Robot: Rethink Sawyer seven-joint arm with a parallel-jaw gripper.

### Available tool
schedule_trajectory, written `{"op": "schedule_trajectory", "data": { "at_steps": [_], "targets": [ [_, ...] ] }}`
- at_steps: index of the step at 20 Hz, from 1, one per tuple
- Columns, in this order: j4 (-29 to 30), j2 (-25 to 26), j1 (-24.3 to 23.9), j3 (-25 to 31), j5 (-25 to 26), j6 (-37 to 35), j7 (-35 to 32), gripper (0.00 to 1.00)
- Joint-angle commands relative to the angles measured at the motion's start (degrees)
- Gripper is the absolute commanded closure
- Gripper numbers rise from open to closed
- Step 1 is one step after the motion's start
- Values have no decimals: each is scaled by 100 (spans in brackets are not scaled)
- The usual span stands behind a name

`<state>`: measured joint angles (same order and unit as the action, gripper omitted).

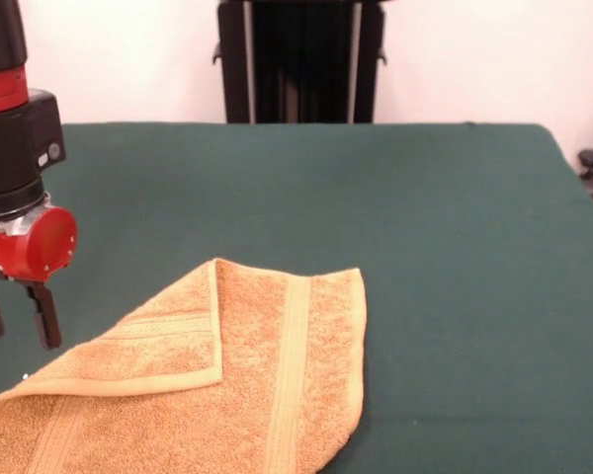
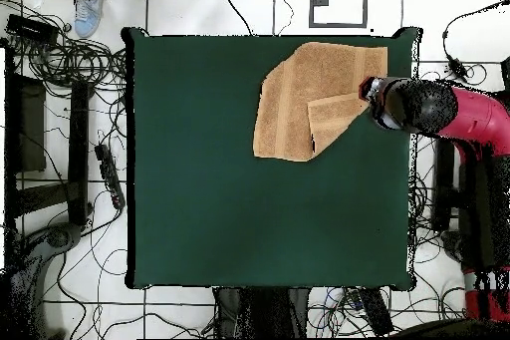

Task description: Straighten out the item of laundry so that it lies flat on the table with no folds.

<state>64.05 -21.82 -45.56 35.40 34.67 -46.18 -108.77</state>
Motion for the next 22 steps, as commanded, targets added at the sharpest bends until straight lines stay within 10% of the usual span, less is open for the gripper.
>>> {"op": "schedule_trajectory", "data": {
  "at_steps": [1, 22],
  "targets": [
    [532, 96, 268, -56, -57, -12, 498, 0],
    [-46, 479, 1062, -464, -238, -91, -818, 0]
  ]
}}
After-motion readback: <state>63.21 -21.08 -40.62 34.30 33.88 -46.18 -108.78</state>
